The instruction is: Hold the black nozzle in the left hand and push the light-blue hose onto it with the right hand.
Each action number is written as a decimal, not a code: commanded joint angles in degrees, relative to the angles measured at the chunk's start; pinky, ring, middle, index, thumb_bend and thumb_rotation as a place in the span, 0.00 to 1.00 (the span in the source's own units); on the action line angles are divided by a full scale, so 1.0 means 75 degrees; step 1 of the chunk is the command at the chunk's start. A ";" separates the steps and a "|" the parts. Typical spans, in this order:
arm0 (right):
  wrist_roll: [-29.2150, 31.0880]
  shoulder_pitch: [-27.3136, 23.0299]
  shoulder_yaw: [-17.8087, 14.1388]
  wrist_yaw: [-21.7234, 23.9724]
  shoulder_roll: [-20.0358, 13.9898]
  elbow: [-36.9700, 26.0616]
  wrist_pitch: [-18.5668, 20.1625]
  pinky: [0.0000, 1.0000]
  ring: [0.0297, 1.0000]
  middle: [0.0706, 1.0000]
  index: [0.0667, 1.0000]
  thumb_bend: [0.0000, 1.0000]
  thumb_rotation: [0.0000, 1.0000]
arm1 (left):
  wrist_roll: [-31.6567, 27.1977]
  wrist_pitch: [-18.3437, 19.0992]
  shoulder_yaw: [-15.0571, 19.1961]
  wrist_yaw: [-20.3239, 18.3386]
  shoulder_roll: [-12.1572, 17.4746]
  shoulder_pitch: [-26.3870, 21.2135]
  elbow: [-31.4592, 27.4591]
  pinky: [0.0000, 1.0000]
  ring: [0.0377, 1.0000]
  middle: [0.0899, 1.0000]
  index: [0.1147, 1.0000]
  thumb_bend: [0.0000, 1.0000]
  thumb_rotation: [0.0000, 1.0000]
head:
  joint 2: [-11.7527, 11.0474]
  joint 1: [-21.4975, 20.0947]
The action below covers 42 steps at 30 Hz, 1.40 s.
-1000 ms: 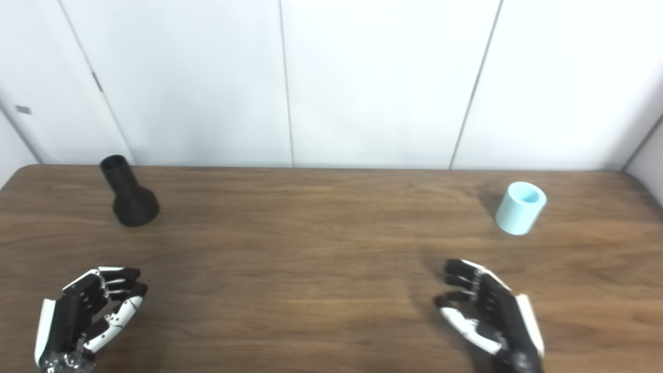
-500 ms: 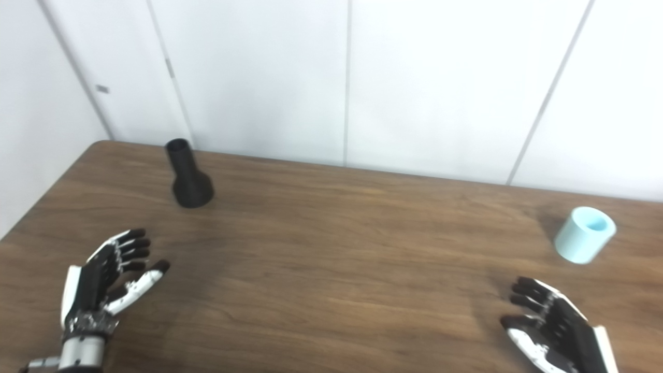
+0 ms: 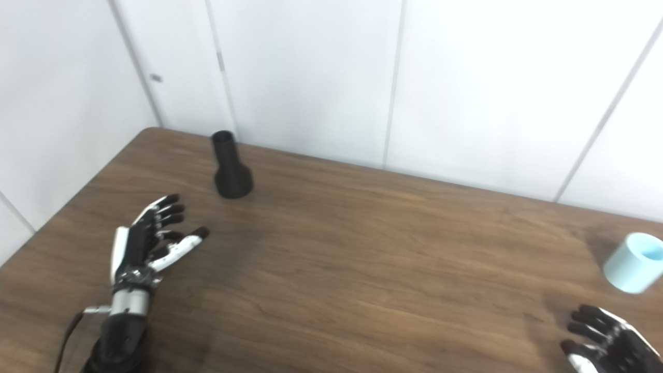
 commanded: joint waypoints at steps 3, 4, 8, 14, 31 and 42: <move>-0.0413 -0.0016 -0.0131 -0.0136 -0.0345 0.0274 -0.0326 0.58 0.67 0.67 0.65 0.26 0.30 | 0.0463 0.0832 -0.0364 -0.0186 0.0292 -0.0388 -0.0011 0.77 0.80 0.78 0.82 0.98 0.38 | -0.0026 0.0160; -0.0463 -0.0028 -0.0137 -0.0137 -0.0368 0.0337 -0.0382 0.58 0.67 0.67 0.65 0.26 0.34 | 0.0495 0.1055 -0.0443 -0.0256 0.0340 -0.0459 -0.0014 0.79 0.83 0.81 0.85 0.99 0.40 | -0.0056 0.0288; -0.0598 -0.0061 -0.0169 -0.0190 -0.0401 0.0406 -0.0352 0.57 0.66 0.67 0.65 0.26 0.41 | 0.0448 0.1533 -0.0631 -0.0345 0.0488 -0.0802 0.0258 0.85 0.91 0.91 0.93 1.00 0.41 | -0.0088 0.0469; -0.0479 -0.0111 -0.0213 -0.0139 -0.0449 0.0477 -0.0316 0.55 0.64 0.66 0.64 0.28 0.45 | 0.0667 0.1981 -0.0876 -0.0306 0.0779 -0.1200 0.0605 0.84 0.93 0.95 0.94 1.00 0.44 | -0.0216 0.0640; -0.0391 -0.0118 -0.0240 -0.0085 -0.0535 0.0624 -0.0370 0.54 0.64 0.66 0.63 0.28 0.42 | 0.1147 0.2599 -0.1124 -0.0184 0.0978 -0.1757 0.1017 0.72 0.83 0.89 0.90 1.00 0.47 | -0.0324 0.0732; -0.0462 -0.0036 -0.0221 -0.0077 -0.0539 0.0523 -0.0405 0.53 0.63 0.65 0.62 0.28 0.43 | 0.1254 0.3384 -0.1436 -0.0519 0.1097 -0.2019 0.1165 0.88 0.93 0.93 0.91 1.00 0.31 | -0.0310 0.0658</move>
